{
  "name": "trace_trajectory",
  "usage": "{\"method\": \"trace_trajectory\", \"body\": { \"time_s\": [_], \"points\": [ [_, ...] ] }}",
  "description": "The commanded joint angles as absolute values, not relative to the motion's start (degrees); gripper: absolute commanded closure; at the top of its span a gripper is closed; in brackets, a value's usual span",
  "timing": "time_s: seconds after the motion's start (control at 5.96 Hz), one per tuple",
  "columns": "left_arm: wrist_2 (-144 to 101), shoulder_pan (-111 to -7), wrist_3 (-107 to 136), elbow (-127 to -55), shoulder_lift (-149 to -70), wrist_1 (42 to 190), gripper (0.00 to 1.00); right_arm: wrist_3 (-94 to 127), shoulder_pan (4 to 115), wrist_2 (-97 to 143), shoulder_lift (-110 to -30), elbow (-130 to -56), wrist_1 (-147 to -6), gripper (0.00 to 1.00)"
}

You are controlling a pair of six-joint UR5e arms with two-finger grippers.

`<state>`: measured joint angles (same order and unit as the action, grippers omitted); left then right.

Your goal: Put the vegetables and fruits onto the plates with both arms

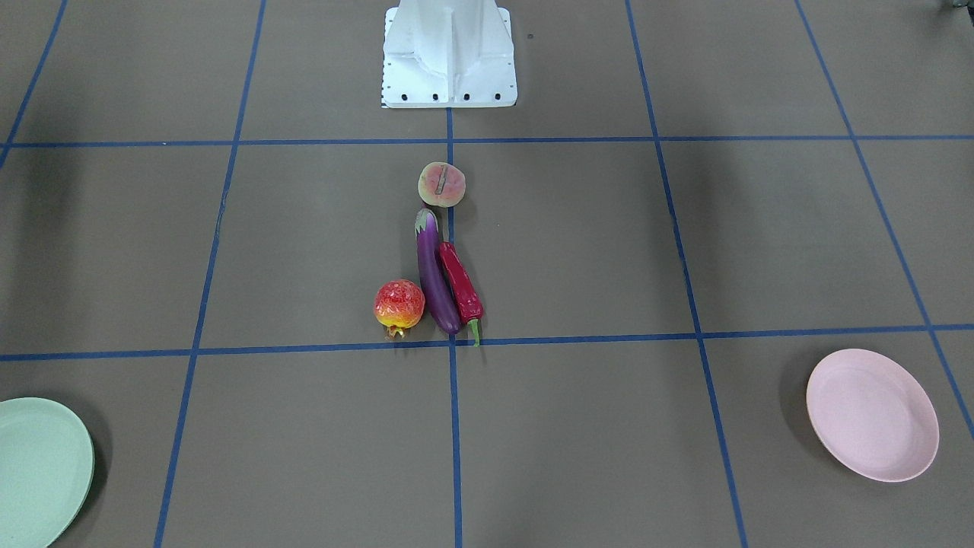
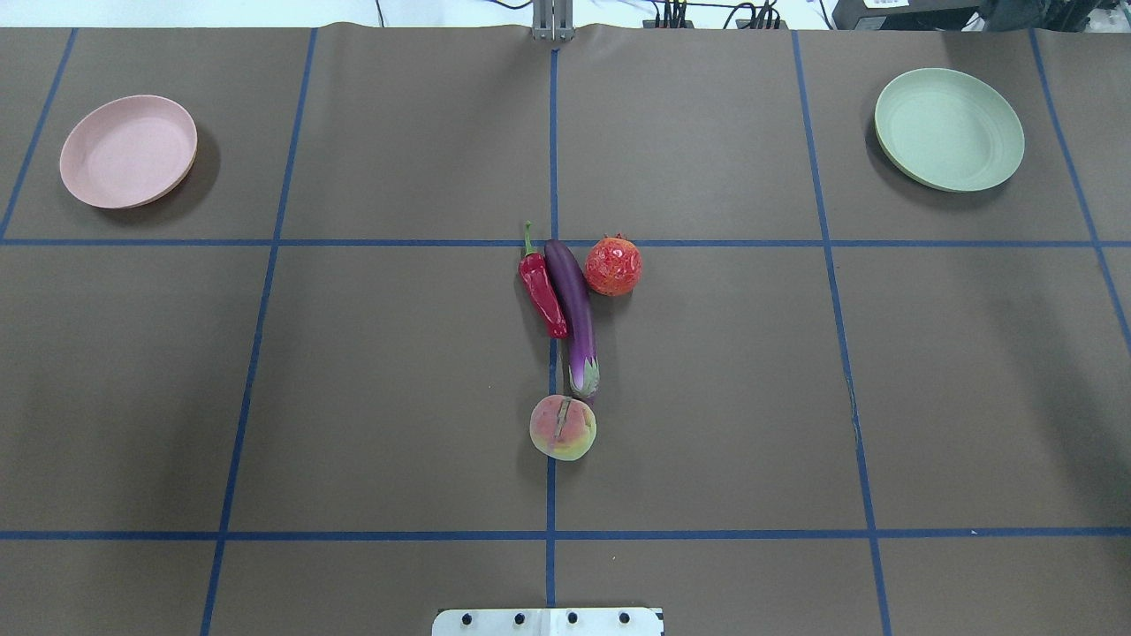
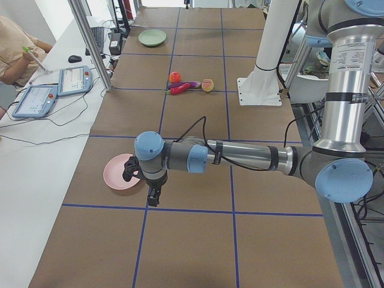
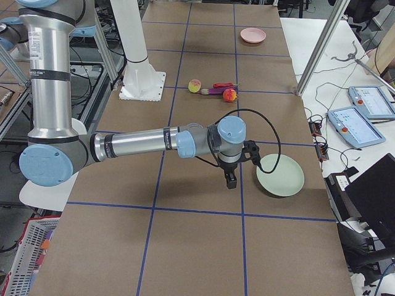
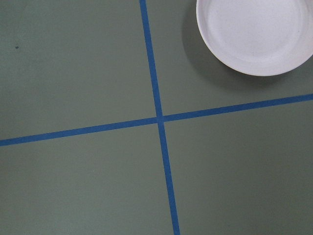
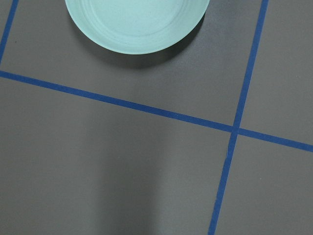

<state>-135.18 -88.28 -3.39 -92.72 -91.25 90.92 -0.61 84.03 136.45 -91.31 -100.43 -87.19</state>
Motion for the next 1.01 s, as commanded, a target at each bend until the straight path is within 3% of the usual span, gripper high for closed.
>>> {"method": "trace_trajectory", "body": {
  "time_s": [0.0,0.67,0.84],
  "points": [
    [-139.27,-87.98,-3.43,-91.33,-91.14,93.75,0.00,-0.62,84.02,136.41,-90.71,-100.46,-87.19,0.00],
    [-145.11,-72.90,20.06,-94.90,-94.39,107.71,0.00,-0.53,83.94,137.28,-90.62,-100.37,-86.75,0.00],
    [-145.11,-65.99,30.05,-96.40,-98.48,108.62,0.00,-0.53,83.94,138.16,-90.70,-100.37,-86.66,0.00]
  ]
}}
